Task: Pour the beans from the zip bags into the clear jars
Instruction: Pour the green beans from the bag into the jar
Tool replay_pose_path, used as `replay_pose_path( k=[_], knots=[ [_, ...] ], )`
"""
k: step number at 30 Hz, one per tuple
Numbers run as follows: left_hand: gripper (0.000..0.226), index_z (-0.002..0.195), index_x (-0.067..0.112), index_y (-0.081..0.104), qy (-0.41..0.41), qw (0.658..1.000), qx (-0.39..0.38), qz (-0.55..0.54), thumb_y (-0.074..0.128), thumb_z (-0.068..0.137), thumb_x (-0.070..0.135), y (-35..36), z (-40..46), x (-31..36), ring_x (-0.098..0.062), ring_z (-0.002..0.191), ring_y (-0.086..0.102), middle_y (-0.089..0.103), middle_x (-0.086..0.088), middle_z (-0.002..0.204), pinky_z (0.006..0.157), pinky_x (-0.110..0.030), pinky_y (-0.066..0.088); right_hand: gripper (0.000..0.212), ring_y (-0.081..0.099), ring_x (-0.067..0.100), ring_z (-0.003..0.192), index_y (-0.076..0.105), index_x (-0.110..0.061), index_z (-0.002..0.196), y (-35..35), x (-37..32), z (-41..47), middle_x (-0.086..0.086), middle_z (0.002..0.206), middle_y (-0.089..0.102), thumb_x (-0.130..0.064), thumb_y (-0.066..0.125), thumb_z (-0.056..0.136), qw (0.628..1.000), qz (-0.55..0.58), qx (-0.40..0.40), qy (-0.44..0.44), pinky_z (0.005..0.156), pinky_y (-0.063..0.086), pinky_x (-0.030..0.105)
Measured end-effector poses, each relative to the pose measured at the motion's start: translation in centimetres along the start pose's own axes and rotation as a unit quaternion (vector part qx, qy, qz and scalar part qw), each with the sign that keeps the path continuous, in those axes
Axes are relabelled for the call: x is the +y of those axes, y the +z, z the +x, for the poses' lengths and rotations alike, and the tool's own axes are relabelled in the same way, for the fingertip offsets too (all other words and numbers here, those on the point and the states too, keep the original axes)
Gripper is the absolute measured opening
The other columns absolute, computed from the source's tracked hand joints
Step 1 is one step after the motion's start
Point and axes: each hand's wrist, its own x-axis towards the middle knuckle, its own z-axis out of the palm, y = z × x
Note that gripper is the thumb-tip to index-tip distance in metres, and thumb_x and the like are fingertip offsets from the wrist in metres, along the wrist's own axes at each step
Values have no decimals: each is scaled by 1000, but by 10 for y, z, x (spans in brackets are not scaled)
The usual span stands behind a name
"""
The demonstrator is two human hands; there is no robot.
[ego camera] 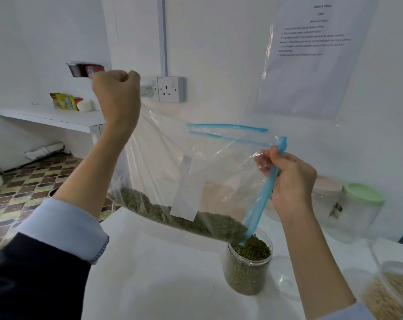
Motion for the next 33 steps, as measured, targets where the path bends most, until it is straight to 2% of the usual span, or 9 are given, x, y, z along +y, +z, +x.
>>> replay_pose_path(
  k=[10,13,23,27,33],
  knots=[
    [42,46,15,21,-20,998,27,44,46,76,0,-7,2,-10,-11,33,14,18,6,28,43,-8,17,12,65,17,55,66,0,74,6,0,-5,7,62,68,-2,66,86,1000,3,-4,1,66,57,27],
    [42,46,15,21,-8,999,20,37,46,76,0,-5,-1,-12,-9,34,13,17,7,29,43,-12,15,11,66,17,57,66,-1,75,10,1,-8,6,64,68,-3,66,86,1000,-8,-5,4,66,57,27],
    [46,46,16,20,3,1000,8,15,47,79,-1,-2,-2,-5,-8,33,12,15,9,29,41,-6,17,12,66,17,57,66,-2,74,10,2,-7,6,63,68,-3,66,86,1000,-12,-1,2,66,57,26],
    [46,46,17,20,16,1000,20,8,47,80,-1,-2,0,-2,-8,33,13,16,8,29,43,-4,24,10,65,15,54,65,0,76,8,0,-4,5,60,67,-2,65,86,1000,12,9,2,68,58,28],
    [45,46,16,19,0,999,35,1,47,78,-1,-5,3,0,-8,34,13,16,8,28,43,-5,21,13,65,15,55,65,-2,73,10,0,-4,4,60,68,-3,66,86,1000,11,16,-6,69,58,27]
  ],
)
